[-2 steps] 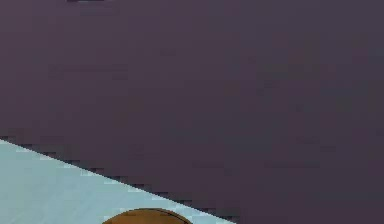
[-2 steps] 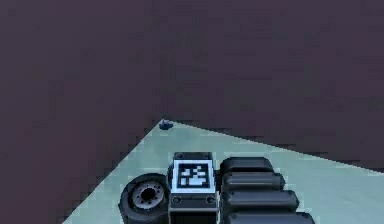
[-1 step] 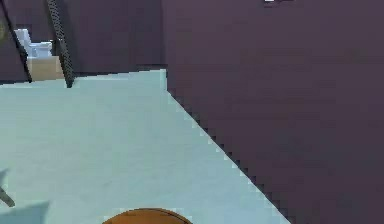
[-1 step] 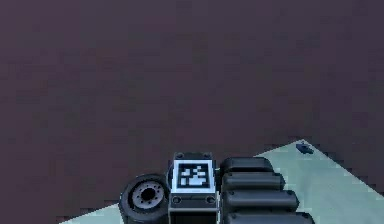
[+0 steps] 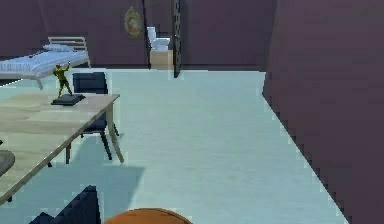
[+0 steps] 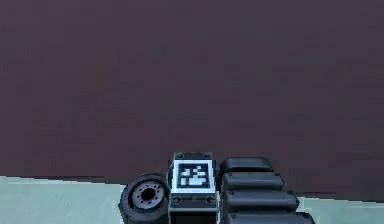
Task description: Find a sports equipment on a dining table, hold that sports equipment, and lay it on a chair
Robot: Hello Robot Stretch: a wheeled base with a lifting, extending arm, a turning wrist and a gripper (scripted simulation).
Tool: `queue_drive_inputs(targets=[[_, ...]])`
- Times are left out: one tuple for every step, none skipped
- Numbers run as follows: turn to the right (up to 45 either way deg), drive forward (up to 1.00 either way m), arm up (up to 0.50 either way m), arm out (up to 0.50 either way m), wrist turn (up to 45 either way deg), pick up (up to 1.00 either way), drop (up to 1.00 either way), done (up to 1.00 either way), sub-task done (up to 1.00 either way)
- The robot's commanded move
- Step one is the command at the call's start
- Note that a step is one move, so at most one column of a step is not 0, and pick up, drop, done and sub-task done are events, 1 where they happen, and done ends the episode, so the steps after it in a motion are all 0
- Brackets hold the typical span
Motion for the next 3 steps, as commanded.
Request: queue_drive_inputs(targets=[[0.0, 0.8, 0.0, 0.0, 0.0, 0.0, 0.0, 0.0, 0.0], [-9.0, 0.0, 0.0, 0.0, 0.0, 0.0, 0.0, 0.0, 0.0], [0.0, 1.0, 0.0, 0.0, 0.0, 0.0, 0.0, 0.0, 0.0]])
